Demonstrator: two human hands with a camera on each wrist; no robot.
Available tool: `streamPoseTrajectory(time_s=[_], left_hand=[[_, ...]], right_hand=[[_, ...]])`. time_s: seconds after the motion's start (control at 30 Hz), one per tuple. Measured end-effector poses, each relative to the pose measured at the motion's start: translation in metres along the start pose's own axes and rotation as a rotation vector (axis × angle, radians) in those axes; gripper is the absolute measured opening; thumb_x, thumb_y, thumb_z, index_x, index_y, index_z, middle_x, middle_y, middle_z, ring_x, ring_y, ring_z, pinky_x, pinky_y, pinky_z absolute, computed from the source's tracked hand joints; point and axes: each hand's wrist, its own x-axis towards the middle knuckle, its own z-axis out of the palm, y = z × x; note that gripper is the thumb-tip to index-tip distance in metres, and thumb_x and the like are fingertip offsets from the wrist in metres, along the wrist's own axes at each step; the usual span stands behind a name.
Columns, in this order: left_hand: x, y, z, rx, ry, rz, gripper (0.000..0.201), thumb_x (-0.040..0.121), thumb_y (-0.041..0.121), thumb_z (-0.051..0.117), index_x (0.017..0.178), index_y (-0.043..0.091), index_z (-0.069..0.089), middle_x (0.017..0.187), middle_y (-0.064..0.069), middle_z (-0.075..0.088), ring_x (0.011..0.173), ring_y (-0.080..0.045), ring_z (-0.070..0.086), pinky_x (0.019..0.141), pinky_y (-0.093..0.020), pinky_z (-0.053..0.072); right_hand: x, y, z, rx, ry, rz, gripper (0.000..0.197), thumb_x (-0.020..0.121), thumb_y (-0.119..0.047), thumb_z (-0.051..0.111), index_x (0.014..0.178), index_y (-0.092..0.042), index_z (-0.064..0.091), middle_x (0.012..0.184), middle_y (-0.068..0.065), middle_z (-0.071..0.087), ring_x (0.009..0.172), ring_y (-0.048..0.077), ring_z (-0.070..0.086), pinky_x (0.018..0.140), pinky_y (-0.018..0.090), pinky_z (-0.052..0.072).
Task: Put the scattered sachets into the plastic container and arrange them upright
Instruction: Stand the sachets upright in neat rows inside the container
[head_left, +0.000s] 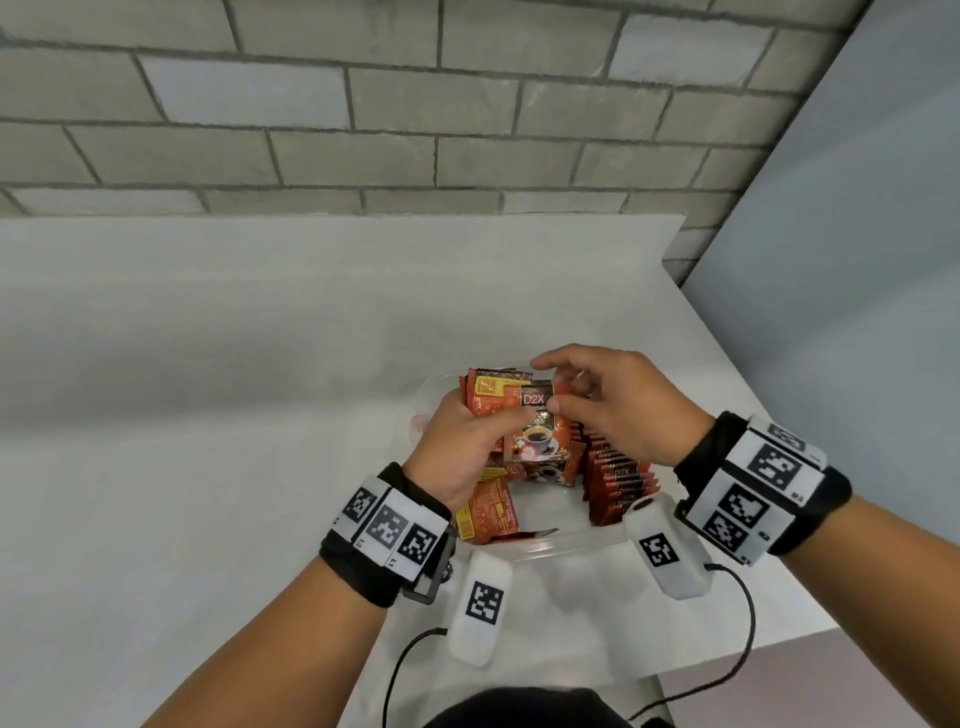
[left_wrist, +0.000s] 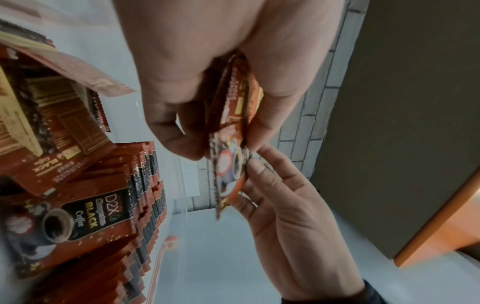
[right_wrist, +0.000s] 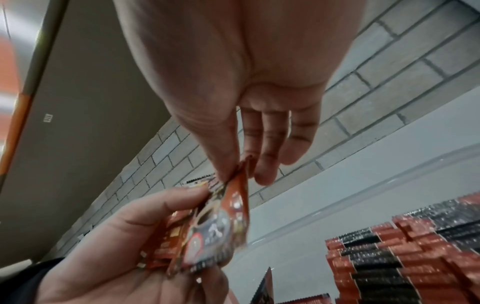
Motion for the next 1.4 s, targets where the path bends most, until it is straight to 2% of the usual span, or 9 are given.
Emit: streamPoseTrajectory(time_s=[0.1,0.23,0.4,0.57,0.7,0.9,1.07,1.27,1.4], left_hand=[[0.003,0.0,-0.006,-0.021,0.101,-0.016,0.008,0.088,0.013,0.064,0.097,0.012,0.064,0.086,-0.002,0.07,0.08,-0.018,0.067,0.069,-0.029,0.051],[0.007,-0.002,-0.02,-0.076,0.154,-0.117,0.005,0.09,0.022,0.063,0.087,0.018,0.061,0.08,0.002,0.063,0.075,-0.013,0.061,0.074,-0.033,0.044],[0.007,-0.003,-0.025,-0.146,0.131,-0.145,0.008,0.091,0.019,0.061,0.083,0.018,0.062,0.077,0.0,0.064,0.069,-0.013,0.061,0.074,-0.033,0.046],[0.007,-0.003,-0.027,-0.197,0.141,-0.158,0.004,0.09,0.017,0.061,0.088,0.016,0.063,0.077,-0.001,0.065,0.069,-0.014,0.061,0.073,-0.033,0.045],[0.007,-0.004,-0.029,-0.208,0.128,-0.162,0.004,0.09,0.016,0.061,0.089,0.015,0.064,0.077,-0.002,0.065,0.068,-0.014,0.061,0.071,-0.032,0.046],[0.007,-0.005,-0.03,-0.189,0.119,-0.175,0.005,0.091,0.016,0.06,0.088,0.014,0.063,0.078,-0.003,0.065,0.067,-0.014,0.062,0.071,-0.033,0.046],[0.007,-0.005,-0.029,-0.181,0.122,-0.171,0.005,0.091,0.016,0.06,0.089,0.013,0.064,0.078,-0.004,0.065,0.068,-0.015,0.062,0.072,-0.033,0.045],[0.006,-0.004,-0.028,-0.174,0.128,-0.172,0.008,0.092,0.015,0.059,0.086,0.013,0.064,0.078,-0.005,0.065,0.07,-0.017,0.061,0.07,-0.033,0.045],[0.005,-0.003,-0.028,-0.178,0.127,-0.173,0.009,0.091,0.016,0.059,0.084,0.014,0.063,0.076,-0.004,0.066,0.068,-0.016,0.061,0.07,-0.033,0.045]], right_hand=[[0.007,0.006,-0.01,-0.054,-0.148,0.077,0.021,0.086,-0.015,0.068,0.105,-0.026,0.065,0.08,-0.004,0.06,0.069,0.005,0.051,0.066,0.016,0.043],[0.016,0.022,-0.011,-0.26,-0.395,0.191,0.017,0.082,-0.013,0.071,0.081,-0.025,0.06,0.074,-0.006,0.058,0.067,0.009,0.052,0.062,0.018,0.04],[0.026,0.029,0.008,-0.461,-0.532,0.224,0.015,0.08,-0.015,0.073,0.083,-0.02,0.06,0.073,-0.01,0.056,0.072,0.01,0.054,0.064,0.019,0.041],[0.034,0.032,0.025,-0.613,-0.618,0.209,0.016,0.079,-0.019,0.074,0.082,-0.021,0.059,0.071,-0.014,0.052,0.067,0.004,0.048,0.056,0.015,0.035],[0.037,0.035,0.031,-0.707,-0.634,0.187,0.018,0.077,-0.028,0.076,0.081,-0.021,0.059,0.078,-0.008,0.059,0.073,0.01,0.053,0.056,0.019,0.037],[0.038,0.038,0.032,-0.766,-0.627,0.15,0.018,0.08,-0.026,0.072,0.076,-0.022,0.055,0.075,-0.008,0.055,0.075,0.013,0.053,0.054,0.02,0.035],[0.038,0.038,0.029,-0.817,-0.545,0.064,0.018,0.084,-0.018,0.063,0.073,-0.022,0.049,0.067,-0.011,0.045,0.072,0.015,0.049,0.049,0.02,0.026],[0.038,0.039,0.029,-0.844,-0.572,0.068,0.016,0.082,-0.02,0.066,0.075,-0.021,0.052,0.067,-0.011,0.045,0.063,0.008,0.043,0.049,0.021,0.028],[0.039,0.04,0.029,-0.822,-0.587,0.088,0.018,0.081,-0.027,0.07,0.078,-0.02,0.053,0.07,-0.009,0.049,0.072,0.014,0.051,0.051,0.021,0.03]])
